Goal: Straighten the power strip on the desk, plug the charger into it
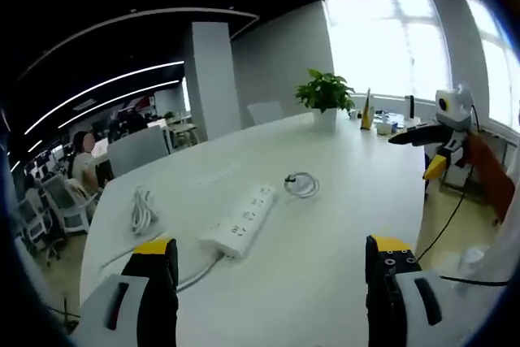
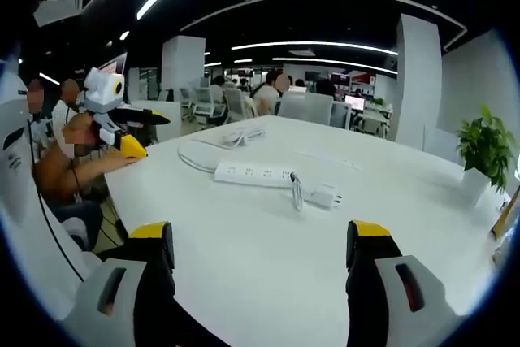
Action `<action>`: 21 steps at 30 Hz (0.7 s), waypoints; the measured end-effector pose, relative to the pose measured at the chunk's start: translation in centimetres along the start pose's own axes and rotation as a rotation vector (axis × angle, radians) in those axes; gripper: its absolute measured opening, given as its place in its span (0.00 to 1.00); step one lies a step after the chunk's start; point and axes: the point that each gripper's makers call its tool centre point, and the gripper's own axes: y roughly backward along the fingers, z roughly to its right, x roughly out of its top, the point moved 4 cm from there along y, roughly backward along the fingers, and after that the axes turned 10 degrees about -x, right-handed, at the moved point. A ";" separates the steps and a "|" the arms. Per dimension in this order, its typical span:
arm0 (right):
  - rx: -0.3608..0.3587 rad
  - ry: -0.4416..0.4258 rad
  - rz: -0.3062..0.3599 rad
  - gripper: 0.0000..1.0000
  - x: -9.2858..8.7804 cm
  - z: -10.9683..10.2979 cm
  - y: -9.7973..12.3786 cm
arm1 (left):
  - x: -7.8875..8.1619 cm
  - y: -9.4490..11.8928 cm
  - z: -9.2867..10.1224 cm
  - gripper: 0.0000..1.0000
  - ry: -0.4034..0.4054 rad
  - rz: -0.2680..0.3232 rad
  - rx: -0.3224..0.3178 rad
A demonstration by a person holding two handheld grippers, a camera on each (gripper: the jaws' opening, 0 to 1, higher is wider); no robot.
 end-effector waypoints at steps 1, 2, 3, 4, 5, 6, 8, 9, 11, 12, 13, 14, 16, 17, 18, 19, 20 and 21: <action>0.001 0.001 0.003 0.87 0.0 0.0 0.1 | 0.0 -0.1 -0.1 0.96 0.001 0.001 -0.003; 0.002 0.001 0.007 0.87 0.1 -0.1 0.1 | 0.0 -0.4 -0.2 0.96 -0.002 0.003 -0.006; 0.003 0.001 0.007 0.87 0.2 -0.2 0.1 | 0.0 -0.6 -0.3 0.96 -0.009 0.003 -0.007; 0.009 0.005 0.005 0.87 0.2 -0.3 0.0 | -0.1 -0.8 -0.4 0.96 -0.013 -0.004 -0.007; 0.014 0.009 0.005 0.86 0.3 -0.5 0.0 | -0.2 -1.1 -0.6 0.96 -0.006 -0.016 -0.011; 0.018 0.012 0.005 0.86 0.4 -0.6 -0.1 | -0.2 -1.3 -0.8 0.96 0.004 -0.022 -0.015; 0.025 0.014 0.009 0.86 0.7 -0.9 -0.3 | -0.2 -1.7 -1.0 0.96 0.008 -0.028 -0.024; 0.031 0.015 0.011 0.86 0.8 -1.1 -0.3 | -0.2 -2.2 -1.2 0.96 0.010 -0.034 -0.037; 0.039 0.014 0.012 0.86 0.9 -1.4 -0.4 | -0.2 -2.6 -1.5 0.96 0.013 -0.041 -0.045; 0.045 0.018 0.011 0.86 0.9 -1.6 -0.5 | -0.2 -3.2 -1.9 0.96 0.013 -0.052 -0.051; 0.050 0.022 0.009 0.86 0.9 -1.8 -0.6 | -0.3 -3.7 -2.3 0.96 0.013 -0.063 -0.057; 0.051 0.025 0.008 0.86 0.9 -1.8 -0.6 | -0.4 -4.1 -2.5 0.96 0.017 -0.075 -0.063; 0.059 0.025 0.004 0.84 0.9 -2.1 -0.6 | -0.7 -4.9 -2.7 0.96 0.002 -0.094 -0.077; 0.067 0.026 -0.003 0.83 0.8 -2.2 -0.6 | -0.8 -5.2 -2.8 0.96 0.001 -0.099 -0.081; 0.076 0.027 -0.010 0.84 0.8 -2.5 -0.6 | -1.0 -5.6 -3.1 0.96 0.000 -0.108 -0.086; 0.079 0.029 -0.012 0.84 0.8 -2.7 -0.7 | -1.1 -6.0 -3.3 0.96 -0.001 -0.113 -0.090; 0.080 0.034 -0.013 0.85 0.8 -2.9 -0.7 | -1.2 -6.4 -3.6 0.96 0.000 -0.115 -0.096; 0.080 0.037 -0.013 0.85 0.8 -3.0 -0.7 | -1.2 -6.6 -3.7 0.96 0.001 -0.115 -0.099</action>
